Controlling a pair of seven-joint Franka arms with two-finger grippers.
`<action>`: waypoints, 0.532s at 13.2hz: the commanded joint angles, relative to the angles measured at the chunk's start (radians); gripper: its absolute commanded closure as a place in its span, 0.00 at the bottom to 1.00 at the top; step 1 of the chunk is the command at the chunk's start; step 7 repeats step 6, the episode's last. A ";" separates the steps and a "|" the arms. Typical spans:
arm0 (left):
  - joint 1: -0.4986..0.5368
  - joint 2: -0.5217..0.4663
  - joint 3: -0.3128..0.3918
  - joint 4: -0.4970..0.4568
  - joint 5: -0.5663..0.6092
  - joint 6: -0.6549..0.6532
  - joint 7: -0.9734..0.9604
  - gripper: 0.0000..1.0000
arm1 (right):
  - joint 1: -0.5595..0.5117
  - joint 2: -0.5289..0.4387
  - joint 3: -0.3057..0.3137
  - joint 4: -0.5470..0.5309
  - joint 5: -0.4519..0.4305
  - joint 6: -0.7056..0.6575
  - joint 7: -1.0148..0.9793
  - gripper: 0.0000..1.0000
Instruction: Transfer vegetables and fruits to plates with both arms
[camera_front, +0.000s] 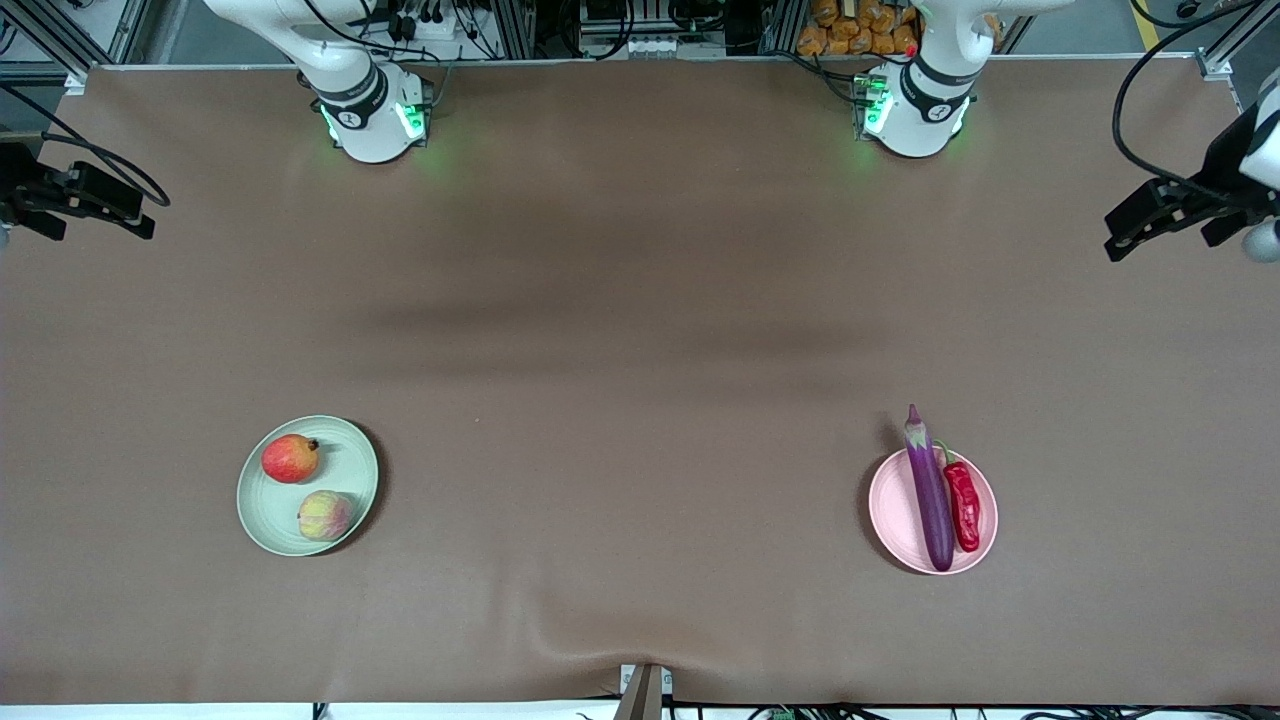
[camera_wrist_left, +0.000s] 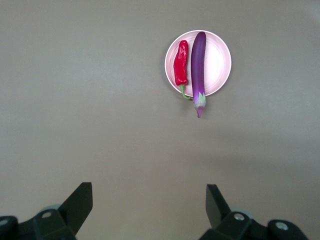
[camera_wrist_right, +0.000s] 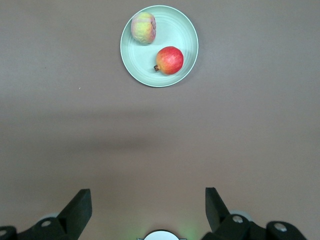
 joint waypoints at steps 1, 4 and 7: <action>0.012 0.006 0.000 0.022 -0.037 -0.042 0.025 0.00 | -0.005 0.001 0.001 0.004 0.006 0.003 -0.004 0.00; 0.016 0.008 -0.003 0.024 -0.048 -0.046 0.026 0.00 | -0.004 0.001 0.001 0.003 0.005 0.011 0.007 0.00; 0.015 0.006 -0.002 0.017 -0.063 -0.061 0.029 0.00 | -0.004 0.001 0.002 0.001 0.005 0.011 0.007 0.00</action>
